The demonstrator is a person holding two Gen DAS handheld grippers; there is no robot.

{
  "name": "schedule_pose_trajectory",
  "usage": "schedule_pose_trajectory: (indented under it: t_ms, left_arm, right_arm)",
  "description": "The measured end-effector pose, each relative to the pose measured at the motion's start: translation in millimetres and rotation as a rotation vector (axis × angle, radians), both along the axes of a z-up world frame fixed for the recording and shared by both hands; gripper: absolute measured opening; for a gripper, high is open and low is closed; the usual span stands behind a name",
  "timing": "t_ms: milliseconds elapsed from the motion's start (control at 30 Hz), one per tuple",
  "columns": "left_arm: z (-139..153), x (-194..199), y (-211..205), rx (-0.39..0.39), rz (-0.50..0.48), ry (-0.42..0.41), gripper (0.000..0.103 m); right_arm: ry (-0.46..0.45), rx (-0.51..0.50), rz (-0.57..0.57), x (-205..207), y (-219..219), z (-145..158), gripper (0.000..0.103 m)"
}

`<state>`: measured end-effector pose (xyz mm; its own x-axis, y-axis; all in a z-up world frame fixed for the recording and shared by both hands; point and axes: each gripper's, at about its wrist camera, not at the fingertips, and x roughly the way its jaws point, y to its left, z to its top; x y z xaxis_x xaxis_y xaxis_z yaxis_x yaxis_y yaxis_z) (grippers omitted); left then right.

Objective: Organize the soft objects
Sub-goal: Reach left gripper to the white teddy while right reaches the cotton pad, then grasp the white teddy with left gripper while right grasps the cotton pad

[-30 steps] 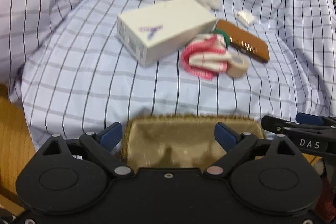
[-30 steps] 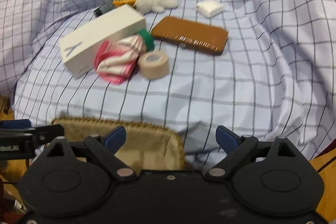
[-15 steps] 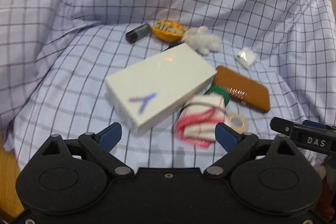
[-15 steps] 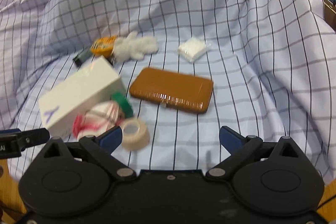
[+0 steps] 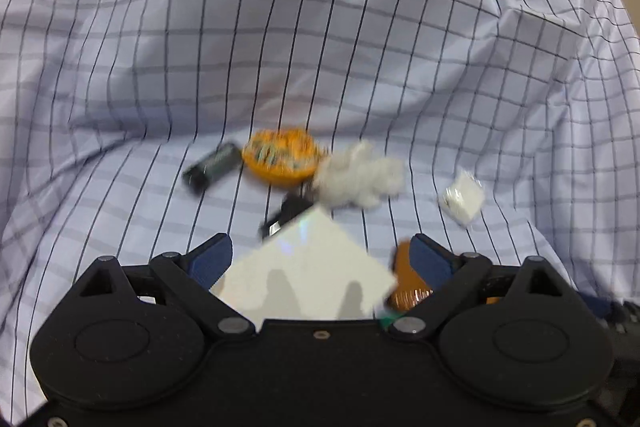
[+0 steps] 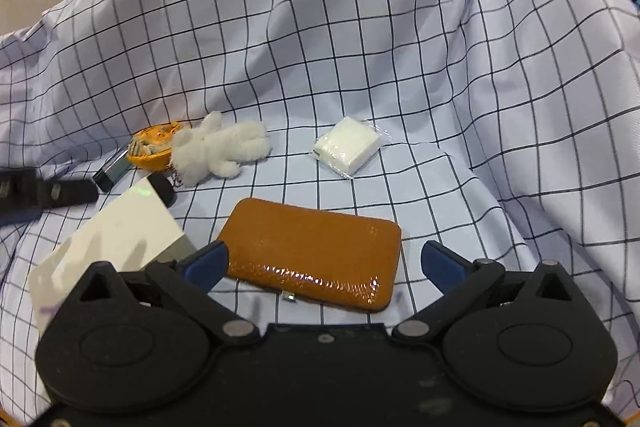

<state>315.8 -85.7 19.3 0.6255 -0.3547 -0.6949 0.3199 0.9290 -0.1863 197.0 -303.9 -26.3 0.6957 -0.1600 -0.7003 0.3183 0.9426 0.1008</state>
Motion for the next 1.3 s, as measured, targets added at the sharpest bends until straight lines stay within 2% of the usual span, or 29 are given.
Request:
schedule_pose_trajectory:
  t_ms: [167, 333, 667, 733, 867, 967, 1033, 1100, 1167, 1200, 1300]
  left_arm:
    - [-10, 35, -22, 0.029, 0.004, -0.019, 0.092]
    - [-25, 66, -37, 0.048, 0.006, -0.019, 0.092]
    - [-62, 113, -68, 0.098, -0.035, 0.092, 0.094]
    - [-66, 116, -73, 0.124, -0.035, 0.077, 0.098]
    - [-71, 111, -79, 0.156, -0.047, 0.006, 0.098]
    - [-70, 104, -81, 0.114, -0.123, -0.026, 0.098]
    - [-72, 103, -79, 0.091, -0.133, -0.028, 0.096]
    - [-75, 100, -80, 0.106, -0.124, -0.042, 0.088]
    - [-74, 96, -80, 0.093, -0.154, -0.049, 0.085]
    - [-75, 97, -79, 0.088, -0.169, -0.044, 0.08]
    - [-78, 99, -78, 0.063, -0.198, -0.012, 0.078]
  right_arm:
    - [0.015, 0.035, -0.008, 14, -12, -11, 0.102]
    - [0.028, 0.063, -0.04, 31, -27, -19, 0.096]
    - [0.027, 0.031, -0.071, 56, -49, -23, 0.097]
    - [0.029, 0.03, -0.072, 59, -51, -25, 0.097]
    - [0.039, 0.033, -0.083, 63, -53, -30, 0.097]
    - [0.038, 0.036, -0.085, 67, -54, -34, 0.097]
    - [0.036, 0.029, -0.091, 69, -55, -37, 0.097]
    - [0.033, 0.028, -0.103, 74, -56, -39, 0.097]
    - [0.032, 0.031, -0.121, 81, -59, -41, 0.097]
    - [0.03, 0.032, -0.134, 84, -60, -42, 0.097]
    - [0.015, 0.035, -0.176, 98, -66, -41, 0.097]
